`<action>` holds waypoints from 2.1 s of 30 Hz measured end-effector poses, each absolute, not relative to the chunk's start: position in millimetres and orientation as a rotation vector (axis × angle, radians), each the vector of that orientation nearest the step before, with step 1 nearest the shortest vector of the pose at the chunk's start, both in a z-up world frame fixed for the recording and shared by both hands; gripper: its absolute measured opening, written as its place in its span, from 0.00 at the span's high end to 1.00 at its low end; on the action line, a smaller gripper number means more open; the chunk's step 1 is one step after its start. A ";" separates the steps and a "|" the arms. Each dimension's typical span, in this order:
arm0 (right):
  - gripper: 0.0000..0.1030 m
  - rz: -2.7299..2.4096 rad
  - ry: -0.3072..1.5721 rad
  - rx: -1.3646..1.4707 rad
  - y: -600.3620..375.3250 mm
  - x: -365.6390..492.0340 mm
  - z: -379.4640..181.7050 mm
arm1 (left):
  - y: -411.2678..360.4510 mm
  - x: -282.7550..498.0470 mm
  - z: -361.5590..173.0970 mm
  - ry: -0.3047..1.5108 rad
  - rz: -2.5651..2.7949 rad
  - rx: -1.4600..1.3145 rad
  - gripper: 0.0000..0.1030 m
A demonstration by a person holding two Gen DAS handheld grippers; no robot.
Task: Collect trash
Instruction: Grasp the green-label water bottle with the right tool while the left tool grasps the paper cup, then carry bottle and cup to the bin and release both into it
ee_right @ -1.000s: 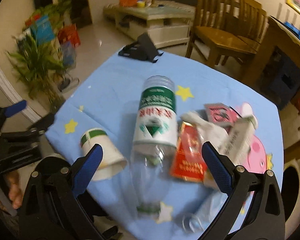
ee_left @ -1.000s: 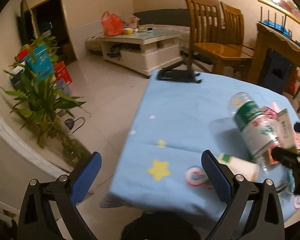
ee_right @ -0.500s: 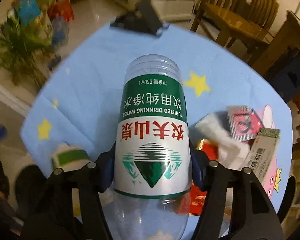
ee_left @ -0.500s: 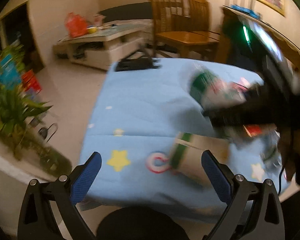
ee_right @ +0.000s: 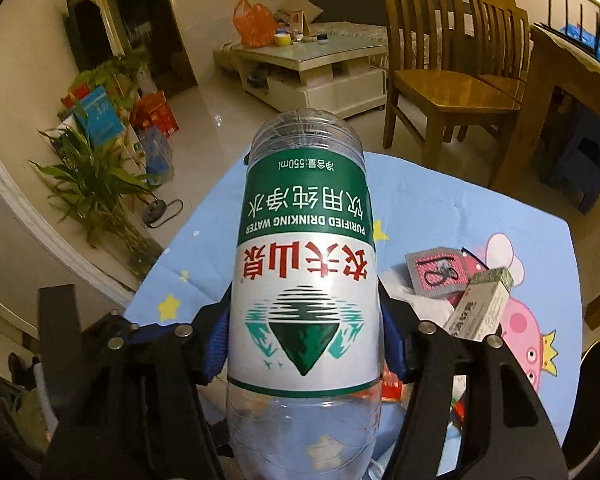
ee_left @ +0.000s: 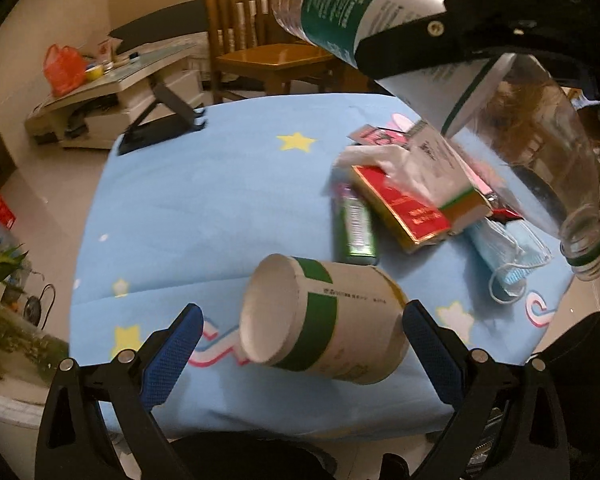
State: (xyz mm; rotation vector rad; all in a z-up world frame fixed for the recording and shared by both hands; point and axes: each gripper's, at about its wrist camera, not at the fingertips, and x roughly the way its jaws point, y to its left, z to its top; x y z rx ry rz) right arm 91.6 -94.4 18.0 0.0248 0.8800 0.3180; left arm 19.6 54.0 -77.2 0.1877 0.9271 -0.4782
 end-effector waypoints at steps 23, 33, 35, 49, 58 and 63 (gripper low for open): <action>0.41 0.275 0.767 0.210 -198.5 44.8 17.5 | 22.3 33.9 -66.8 0.915 -0.315 0.287 0.44; 0.41 0.034 0.654 0.364 -345.7 -2.4 7.1 | -69.9 25.9 -20.3 0.853 -0.449 0.320 0.43; 0.41 -0.069 0.640 0.398 -388.7 -17.2 -3.5 | -106.4 23.4 -13.6 0.840 -0.510 0.351 0.43; 0.41 -0.398 0.596 0.673 -562.7 -94.9 -70.3 | -374.3 9.3 -56.8 0.914 -0.939 0.534 0.42; 0.41 -0.442 0.613 0.725 -610.9 -123.3 -88.8 | -421.3 13.4 -91.0 0.928 -0.932 0.593 0.14; 0.41 -0.445 0.755 0.718 -600.8 -87.0 -109.7 | -414.0 10.1 -75.6 0.859 -0.867 0.601 0.07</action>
